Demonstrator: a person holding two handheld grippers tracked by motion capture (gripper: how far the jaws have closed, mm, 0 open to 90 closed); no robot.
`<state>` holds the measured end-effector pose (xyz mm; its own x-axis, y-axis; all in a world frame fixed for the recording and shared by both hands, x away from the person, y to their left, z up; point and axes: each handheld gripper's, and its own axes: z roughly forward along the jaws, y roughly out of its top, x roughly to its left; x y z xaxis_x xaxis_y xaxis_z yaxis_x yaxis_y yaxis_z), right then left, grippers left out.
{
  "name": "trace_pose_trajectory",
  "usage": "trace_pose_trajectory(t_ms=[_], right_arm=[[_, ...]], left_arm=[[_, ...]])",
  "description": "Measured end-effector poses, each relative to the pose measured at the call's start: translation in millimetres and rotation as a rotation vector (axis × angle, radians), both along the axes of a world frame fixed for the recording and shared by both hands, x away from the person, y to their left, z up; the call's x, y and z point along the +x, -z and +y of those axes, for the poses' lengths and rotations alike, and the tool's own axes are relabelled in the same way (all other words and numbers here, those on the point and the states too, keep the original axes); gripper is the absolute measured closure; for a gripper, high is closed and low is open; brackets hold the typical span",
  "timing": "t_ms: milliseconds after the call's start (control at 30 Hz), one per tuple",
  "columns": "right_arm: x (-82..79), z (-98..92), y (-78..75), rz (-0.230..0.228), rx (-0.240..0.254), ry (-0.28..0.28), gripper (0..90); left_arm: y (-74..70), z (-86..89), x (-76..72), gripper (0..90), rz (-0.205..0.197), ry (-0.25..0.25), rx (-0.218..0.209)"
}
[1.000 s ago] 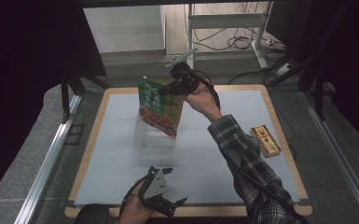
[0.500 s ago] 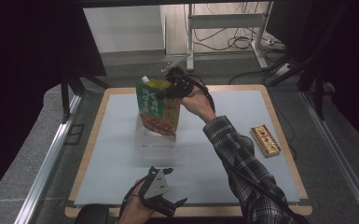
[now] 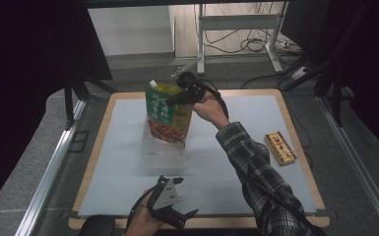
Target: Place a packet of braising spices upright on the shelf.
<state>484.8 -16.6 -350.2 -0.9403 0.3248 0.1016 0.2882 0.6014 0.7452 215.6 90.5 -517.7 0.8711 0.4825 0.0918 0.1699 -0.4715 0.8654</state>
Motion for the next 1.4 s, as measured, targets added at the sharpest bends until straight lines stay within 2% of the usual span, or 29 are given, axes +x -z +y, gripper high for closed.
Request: trace_pose_trajectory(t_ms=[167,300,467,567,667,800,1200,1400], right_arm=[[0.8,-3.8,1.6,-0.008,0.007,0.024,88.3],[1.2,-8.9,2.7,-0.013,0.034,0.032,76.1],[-2.9,-12.6,2.5,-0.06,0.031,0.052,56.1],[-5.0,-16.5,2.4,-0.082,0.041,0.065,47.4],[-6.1,-19.4,3.4,-0.106,0.029,0.073,38.8],[-7.4,-25.0,4.3,-0.135,0.038,0.073,31.1],[-15.6,-41.4,7.1,-0.145,0.111,0.076,6.7],[-19.0,-51.7,7.7,-0.16,0.139,0.117,0.4]], left_arm=[[-0.2,-0.1,-0.4,0.0,-0.002,0.001,0.001],[-0.1,0.0,-0.1,0.0,-0.001,0.0,0.0],[0.3,-0.9,-0.4,0.0,-0.001,0.004,0.005],[0.5,-1.4,-0.5,0.0,-0.001,0.007,0.008],[0.8,-1.6,-0.5,0.0,0.0,0.009,0.009],[1.0,-1.9,-0.5,0.0,0.0,0.011,0.011],[1.5,-3.2,-1.1,0.0,0.002,0.02,0.016],[1.7,-3.6,-1.3,0.0,0.001,0.021,0.017]])
